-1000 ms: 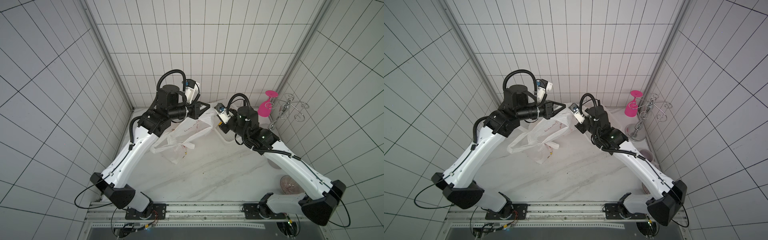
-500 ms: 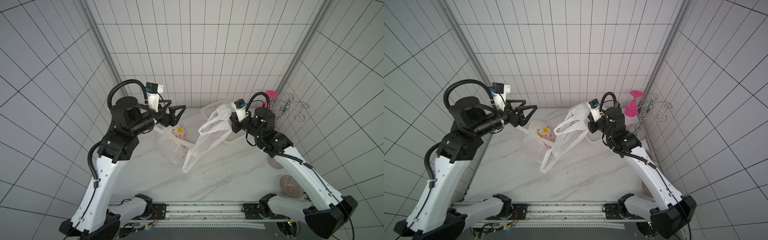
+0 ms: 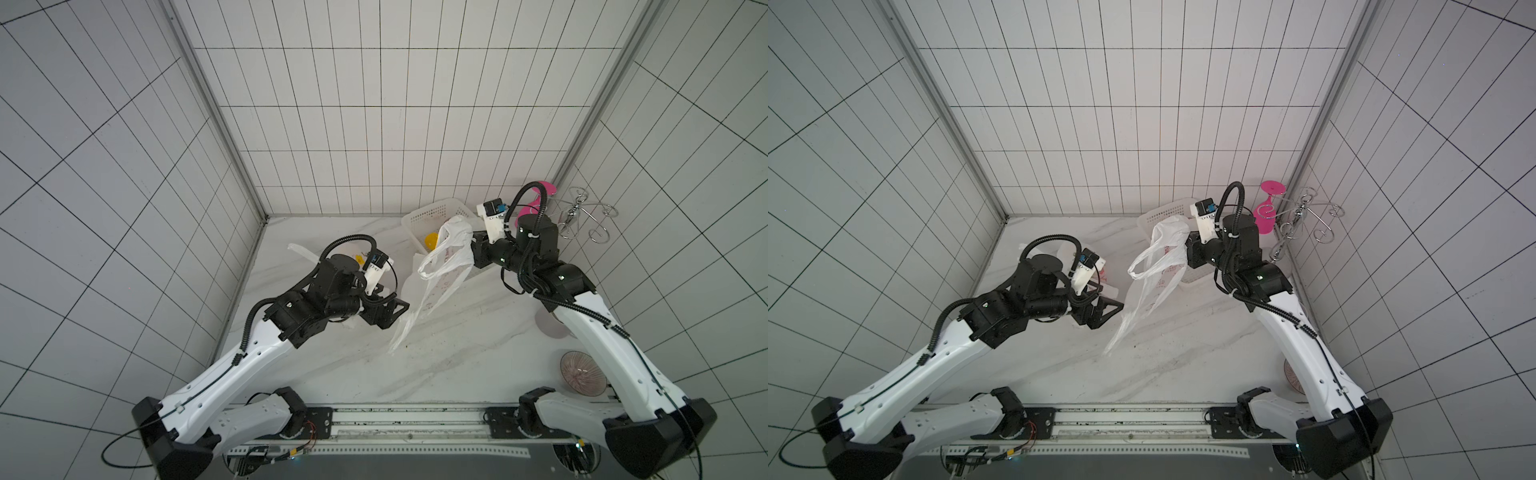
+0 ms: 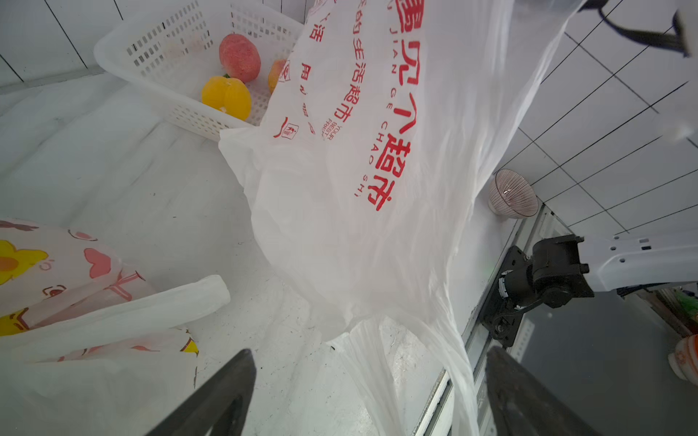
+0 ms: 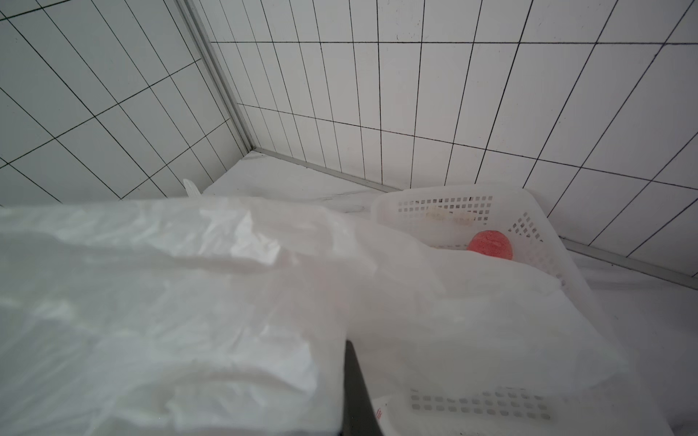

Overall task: Place the peach into a plastic bag & tie a knot
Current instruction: Adjust the plastic bag at the center of the board.

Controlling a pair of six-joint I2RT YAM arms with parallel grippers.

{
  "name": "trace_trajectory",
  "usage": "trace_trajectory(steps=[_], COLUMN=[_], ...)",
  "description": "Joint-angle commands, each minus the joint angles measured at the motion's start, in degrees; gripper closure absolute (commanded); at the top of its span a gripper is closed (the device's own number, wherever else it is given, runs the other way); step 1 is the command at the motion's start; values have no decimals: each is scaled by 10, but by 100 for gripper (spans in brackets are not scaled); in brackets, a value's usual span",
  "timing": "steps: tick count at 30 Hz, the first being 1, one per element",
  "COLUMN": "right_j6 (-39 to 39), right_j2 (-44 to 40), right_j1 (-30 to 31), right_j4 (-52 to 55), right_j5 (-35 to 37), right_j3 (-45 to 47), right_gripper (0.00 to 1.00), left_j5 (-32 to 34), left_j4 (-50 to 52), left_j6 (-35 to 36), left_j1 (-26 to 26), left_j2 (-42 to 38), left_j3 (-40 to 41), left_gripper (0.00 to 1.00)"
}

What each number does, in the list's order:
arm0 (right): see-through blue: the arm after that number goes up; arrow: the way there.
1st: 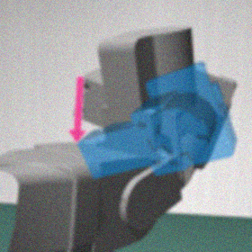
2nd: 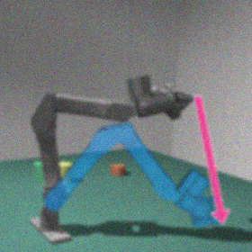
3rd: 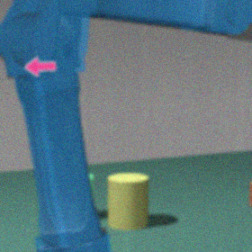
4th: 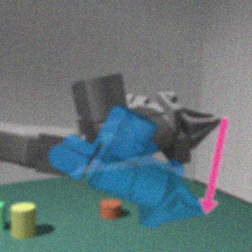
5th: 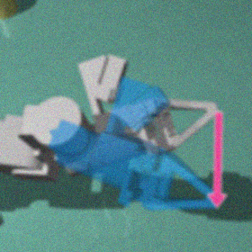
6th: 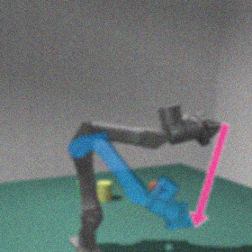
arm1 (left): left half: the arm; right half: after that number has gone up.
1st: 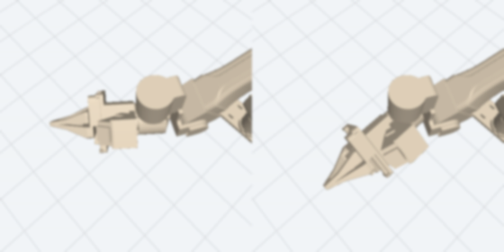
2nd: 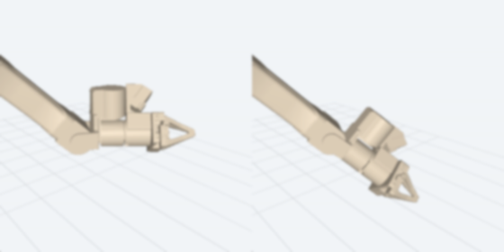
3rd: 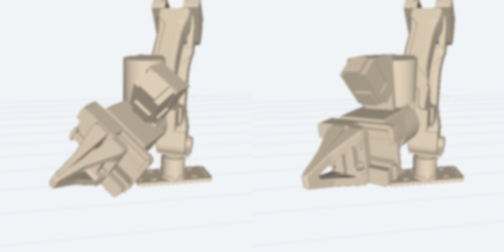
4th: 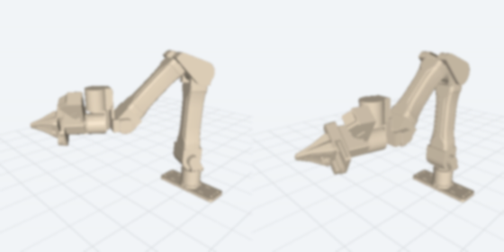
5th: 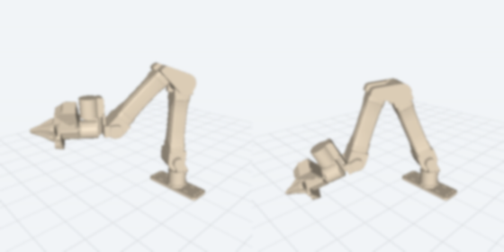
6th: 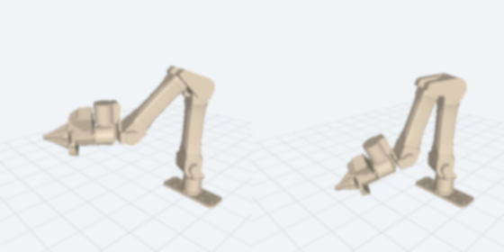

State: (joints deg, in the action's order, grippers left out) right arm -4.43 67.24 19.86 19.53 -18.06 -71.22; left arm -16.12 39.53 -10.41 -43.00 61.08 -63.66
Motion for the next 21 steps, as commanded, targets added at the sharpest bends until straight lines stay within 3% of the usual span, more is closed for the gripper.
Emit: trace_trajectory(steps=[1, 8, 13, 17, 21], right_j6=[-24, -33, -45, -62, -94], right_j2=[4, 6, 1, -11, -29], right_j1=[-6, -8, -13, -22, -31], right_j4=[10, 12, 13, 14, 13], right_j5=[-23, -38, -66, -108, -134], right_j3=[9, 4, 3, 14, 47], right_gripper=[100, 100, 100, 100, 100], left_j5=[44, 46, 121, 161, 158], left_j4=[-49, -150, -151, -175, -190], left_j6=[21, 57, 117, 123, 121], left_j1=[-32, -60, -60, -60, -39], left_j2=[9, 28, 79, 73, 40], left_j3=[-6, 37, 29, 37, 53], left_gripper=[3, 4, 19, 45, 89])
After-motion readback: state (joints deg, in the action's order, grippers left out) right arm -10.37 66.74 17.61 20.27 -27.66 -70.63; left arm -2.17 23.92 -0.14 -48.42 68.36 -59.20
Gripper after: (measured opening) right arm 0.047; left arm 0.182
